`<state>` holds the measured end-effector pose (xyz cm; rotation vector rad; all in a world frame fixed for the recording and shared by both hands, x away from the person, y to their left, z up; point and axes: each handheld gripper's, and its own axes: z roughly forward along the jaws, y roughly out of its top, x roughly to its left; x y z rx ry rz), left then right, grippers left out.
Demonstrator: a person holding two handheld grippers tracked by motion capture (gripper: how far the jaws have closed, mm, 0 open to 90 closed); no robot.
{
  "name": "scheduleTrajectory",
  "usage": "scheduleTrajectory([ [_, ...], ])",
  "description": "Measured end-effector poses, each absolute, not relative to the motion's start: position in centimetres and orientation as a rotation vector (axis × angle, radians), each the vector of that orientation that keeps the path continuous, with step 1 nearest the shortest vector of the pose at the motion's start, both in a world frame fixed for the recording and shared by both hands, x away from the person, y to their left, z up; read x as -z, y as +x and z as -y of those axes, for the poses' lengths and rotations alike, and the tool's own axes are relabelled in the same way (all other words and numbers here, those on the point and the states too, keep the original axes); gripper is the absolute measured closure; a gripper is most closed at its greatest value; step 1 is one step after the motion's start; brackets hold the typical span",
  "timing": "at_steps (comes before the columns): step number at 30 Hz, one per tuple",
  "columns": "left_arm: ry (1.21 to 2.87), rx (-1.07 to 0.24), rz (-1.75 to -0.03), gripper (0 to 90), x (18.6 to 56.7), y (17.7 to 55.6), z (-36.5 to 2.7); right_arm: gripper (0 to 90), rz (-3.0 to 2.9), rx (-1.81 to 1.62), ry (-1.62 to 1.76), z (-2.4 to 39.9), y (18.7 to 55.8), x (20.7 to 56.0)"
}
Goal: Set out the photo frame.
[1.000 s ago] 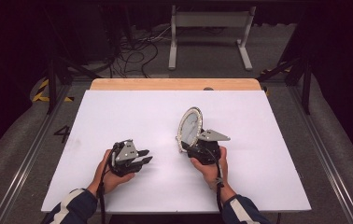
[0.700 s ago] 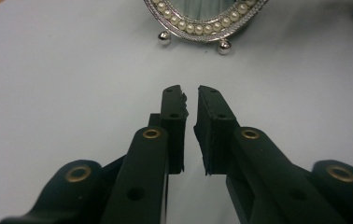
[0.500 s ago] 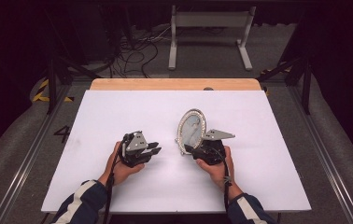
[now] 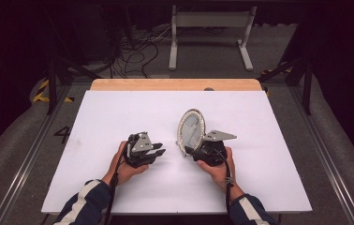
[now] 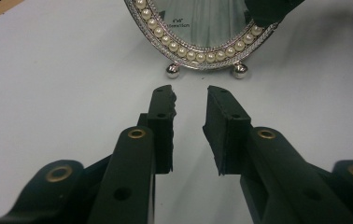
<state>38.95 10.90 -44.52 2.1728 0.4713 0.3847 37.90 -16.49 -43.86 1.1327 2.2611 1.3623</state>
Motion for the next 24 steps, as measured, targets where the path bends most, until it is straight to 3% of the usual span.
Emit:
scheduleTrajectory([
  [5, 2.165, -0.394, -0.470, 71.0, 44.5, 39.2, -10.6, 70.5, -2.229, -1.332, 1.127, 15.7, 37.8, 44.6],
  [10, 2.150, -0.385, -0.488, 57.9, 44.3, 39.5, -9.9, 70.9, -2.262, -1.359, 1.125, 16.1, 38.2, 44.7],
  [14, 2.143, -0.382, -0.450, 60.7, 44.0, 39.6, -9.3, 72.7, -2.285, -1.360, 1.120, 16.2, 38.3, 44.6],
  [15, 2.148, -0.380, -0.432, 67.5, 43.9, 39.7, -9.1, 74.3, -2.300, -1.361, 1.114, 16.5, 38.4, 44.7],
  [24, 2.151, -0.380, -0.439, 65.5, 44.0, 40.2, -8.8, 75.2, -2.372, -1.360, 1.093, 17.0, 38.7, 44.4],
])
